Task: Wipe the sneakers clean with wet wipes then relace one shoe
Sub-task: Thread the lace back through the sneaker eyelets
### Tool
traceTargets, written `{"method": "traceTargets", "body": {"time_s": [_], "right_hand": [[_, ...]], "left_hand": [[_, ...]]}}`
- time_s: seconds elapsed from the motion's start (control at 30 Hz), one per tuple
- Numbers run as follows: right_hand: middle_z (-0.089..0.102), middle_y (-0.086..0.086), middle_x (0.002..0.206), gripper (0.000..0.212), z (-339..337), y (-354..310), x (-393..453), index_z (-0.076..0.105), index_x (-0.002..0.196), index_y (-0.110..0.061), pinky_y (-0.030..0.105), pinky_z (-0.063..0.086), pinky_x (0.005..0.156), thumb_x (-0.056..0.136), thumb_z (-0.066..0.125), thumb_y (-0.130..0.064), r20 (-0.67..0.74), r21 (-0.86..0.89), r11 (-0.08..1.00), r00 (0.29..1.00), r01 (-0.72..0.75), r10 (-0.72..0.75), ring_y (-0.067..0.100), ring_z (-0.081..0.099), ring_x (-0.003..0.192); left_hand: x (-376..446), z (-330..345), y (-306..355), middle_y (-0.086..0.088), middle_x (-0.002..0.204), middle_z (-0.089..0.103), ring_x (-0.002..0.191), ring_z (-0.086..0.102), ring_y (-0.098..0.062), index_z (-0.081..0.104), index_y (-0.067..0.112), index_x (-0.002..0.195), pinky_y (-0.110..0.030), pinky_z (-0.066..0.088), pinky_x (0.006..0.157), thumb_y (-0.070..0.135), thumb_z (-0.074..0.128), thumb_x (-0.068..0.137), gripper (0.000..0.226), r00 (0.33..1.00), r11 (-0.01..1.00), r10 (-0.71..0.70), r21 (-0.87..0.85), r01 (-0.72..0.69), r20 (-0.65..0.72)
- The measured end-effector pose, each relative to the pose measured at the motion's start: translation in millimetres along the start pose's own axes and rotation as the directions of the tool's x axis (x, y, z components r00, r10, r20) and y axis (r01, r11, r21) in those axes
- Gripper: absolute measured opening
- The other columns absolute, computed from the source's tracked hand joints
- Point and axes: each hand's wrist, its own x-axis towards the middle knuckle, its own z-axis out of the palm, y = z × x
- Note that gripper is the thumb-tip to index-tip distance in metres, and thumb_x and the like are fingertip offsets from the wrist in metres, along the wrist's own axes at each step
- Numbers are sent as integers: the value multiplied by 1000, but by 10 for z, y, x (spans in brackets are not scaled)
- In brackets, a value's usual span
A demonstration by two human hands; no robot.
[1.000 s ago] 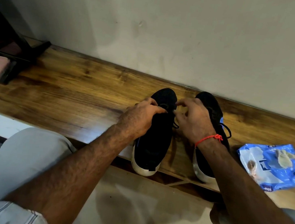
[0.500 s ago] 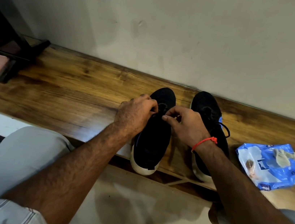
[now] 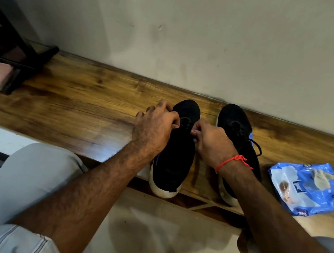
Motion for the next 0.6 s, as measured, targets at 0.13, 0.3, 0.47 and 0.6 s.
{"method": "traceTargets", "body": {"time_s": [0.13, 0.3, 0.47, 0.6], "right_hand": [[69, 6, 96, 9, -76, -3, 35, 67, 100, -16, 35, 51, 83, 96, 61, -20, 1, 89, 996, 999, 33, -33, 20, 62, 93], [66, 3, 101, 13, -97, 19, 29, 71, 95, -13, 37, 46, 92, 93, 65, -23, -15, -29, 992, 992, 122, -123, 22, 57, 102], [55, -4, 108, 15, -54, 40, -34, 66, 88, -20, 38, 34, 88, 91, 65, -34, -119, -253, 960, 982, 116, -150, 26, 40, 113], [51, -3, 108, 15, -22, 99, -65, 61, 90, -20, 38, 39, 91, 94, 60, -34, -26, -276, 956, 993, 103, -114, 24, 40, 110]], "left_hand": [[1, -28, 10, 8, 137, 45, 121, 51, -20, 68, 33, 105, -44, 40, 98, 39, 64, 95, 12, 1000, 1000, -11, -18, 11, -4], [-2, -66, 49, 7, 149, 36, 130, 41, -21, 69, 34, 107, -44, 37, 102, 41, 64, 95, 15, 999, 999, -29, 40, 29, 18], [-21, -41, 52, 5, 153, 26, 130, 31, -27, 69, 38, 101, -44, 40, 99, 45, 68, 91, 12, 995, 985, -101, 143, 101, -4], [-79, 64, 68, 3, 144, 29, 122, 34, -27, 67, 37, 103, -43, 45, 94, 43, 70, 89, 15, 994, 980, -110, 171, 105, 18]]}}
